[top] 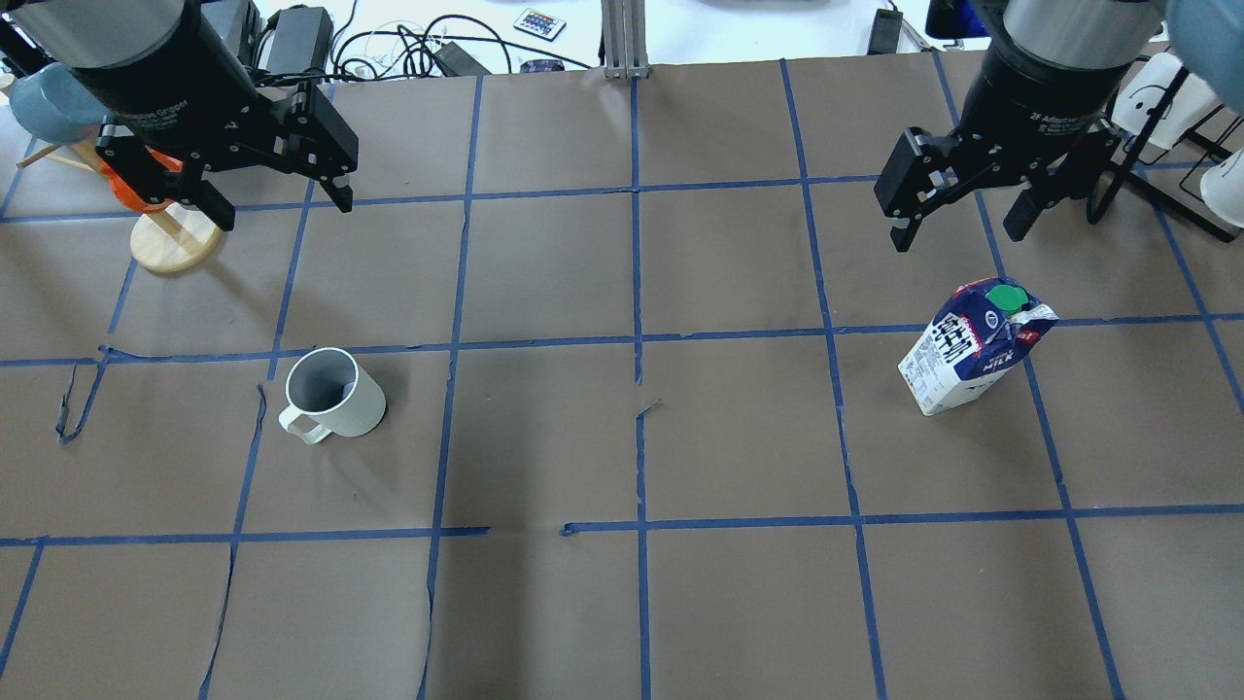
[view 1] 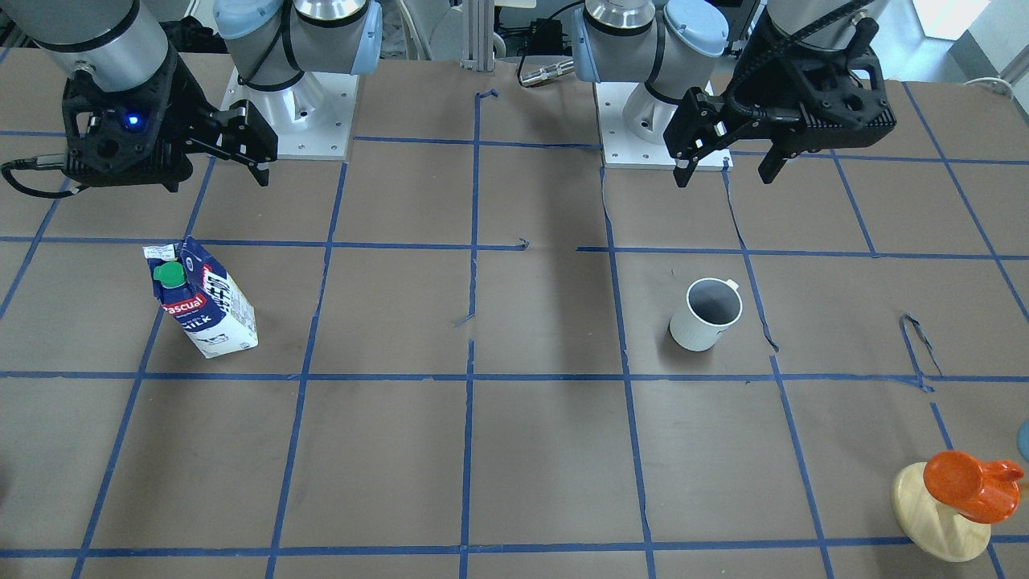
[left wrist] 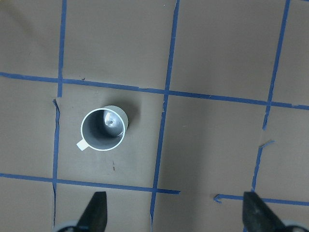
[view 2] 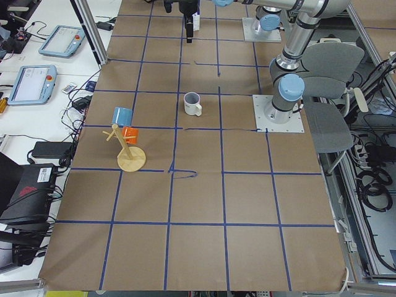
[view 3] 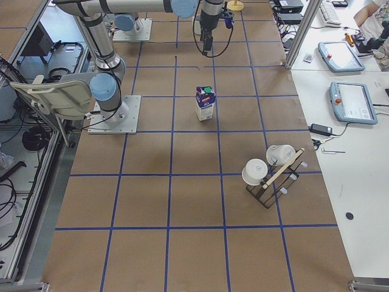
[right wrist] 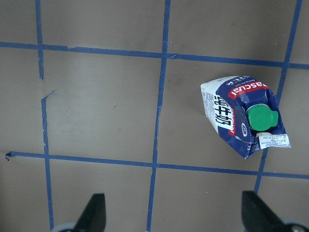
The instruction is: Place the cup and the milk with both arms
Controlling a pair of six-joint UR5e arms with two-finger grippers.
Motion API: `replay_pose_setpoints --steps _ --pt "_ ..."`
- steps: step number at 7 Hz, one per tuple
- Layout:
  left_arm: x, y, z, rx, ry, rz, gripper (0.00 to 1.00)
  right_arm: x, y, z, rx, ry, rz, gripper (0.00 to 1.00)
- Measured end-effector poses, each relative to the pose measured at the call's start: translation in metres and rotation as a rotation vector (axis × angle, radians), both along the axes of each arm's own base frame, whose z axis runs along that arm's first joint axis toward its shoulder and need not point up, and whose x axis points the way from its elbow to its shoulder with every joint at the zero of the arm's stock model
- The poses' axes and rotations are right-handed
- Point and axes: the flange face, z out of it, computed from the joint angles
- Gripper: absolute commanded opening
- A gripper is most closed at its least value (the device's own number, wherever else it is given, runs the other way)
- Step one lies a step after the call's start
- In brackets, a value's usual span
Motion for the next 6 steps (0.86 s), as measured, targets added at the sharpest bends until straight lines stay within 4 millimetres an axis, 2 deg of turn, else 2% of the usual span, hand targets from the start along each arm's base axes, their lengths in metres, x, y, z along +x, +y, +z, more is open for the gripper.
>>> replay_pose_setpoints --steps 6 --pt "0.0075 -0.0029 0.0003 -0.005 0.002 0.016 1.0 0.0002 -0.0001 -0.0013 0.003 0.0 0.007 1.0"
